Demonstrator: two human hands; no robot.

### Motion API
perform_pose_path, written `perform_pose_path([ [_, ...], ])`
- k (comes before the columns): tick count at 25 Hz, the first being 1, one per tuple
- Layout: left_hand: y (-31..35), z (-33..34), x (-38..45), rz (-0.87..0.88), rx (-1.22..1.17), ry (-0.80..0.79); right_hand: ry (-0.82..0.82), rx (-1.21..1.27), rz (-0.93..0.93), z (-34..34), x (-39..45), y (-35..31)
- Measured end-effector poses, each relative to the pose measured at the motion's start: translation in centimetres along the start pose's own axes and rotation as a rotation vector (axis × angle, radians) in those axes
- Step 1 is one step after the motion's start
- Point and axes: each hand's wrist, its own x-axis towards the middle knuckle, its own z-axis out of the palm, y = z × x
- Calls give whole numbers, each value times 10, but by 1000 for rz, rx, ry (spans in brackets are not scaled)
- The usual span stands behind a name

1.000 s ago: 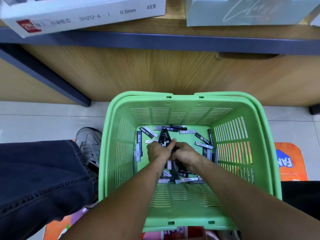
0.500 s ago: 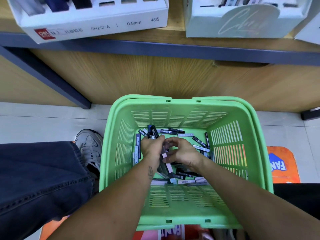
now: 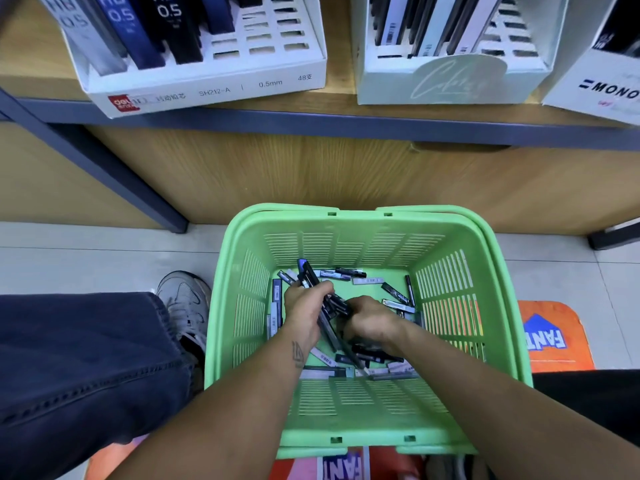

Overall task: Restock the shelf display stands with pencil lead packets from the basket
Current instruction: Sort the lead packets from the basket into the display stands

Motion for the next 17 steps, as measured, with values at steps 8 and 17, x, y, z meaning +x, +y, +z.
perform_pose_path([
  [8,-4,-1,0,-1,-32,-22,-53,359,48,7,1,-15],
  [17,-15,-6,8,26,43,-26,-219,689,234,11,12,5],
])
